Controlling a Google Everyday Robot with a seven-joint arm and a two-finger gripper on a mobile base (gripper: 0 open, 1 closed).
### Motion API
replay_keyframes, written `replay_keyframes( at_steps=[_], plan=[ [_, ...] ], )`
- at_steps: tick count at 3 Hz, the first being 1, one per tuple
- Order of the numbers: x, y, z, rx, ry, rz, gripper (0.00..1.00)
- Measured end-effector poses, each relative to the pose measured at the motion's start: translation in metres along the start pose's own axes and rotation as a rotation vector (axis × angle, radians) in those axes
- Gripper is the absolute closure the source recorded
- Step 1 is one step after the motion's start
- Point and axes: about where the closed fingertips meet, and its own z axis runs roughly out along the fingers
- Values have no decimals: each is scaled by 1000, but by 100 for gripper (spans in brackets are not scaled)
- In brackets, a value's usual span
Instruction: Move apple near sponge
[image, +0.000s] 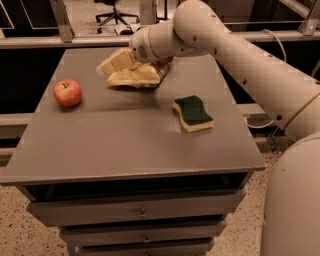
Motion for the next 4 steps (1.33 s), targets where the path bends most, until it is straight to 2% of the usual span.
replay_keyframes(
  at_steps=[1,2,4],
  plan=[
    [-9,14,13,-43,-1,-51,0],
    [-9,39,25,-92,18,-106,0],
    [-4,74,47,-142,56,-127,0]
  ],
)
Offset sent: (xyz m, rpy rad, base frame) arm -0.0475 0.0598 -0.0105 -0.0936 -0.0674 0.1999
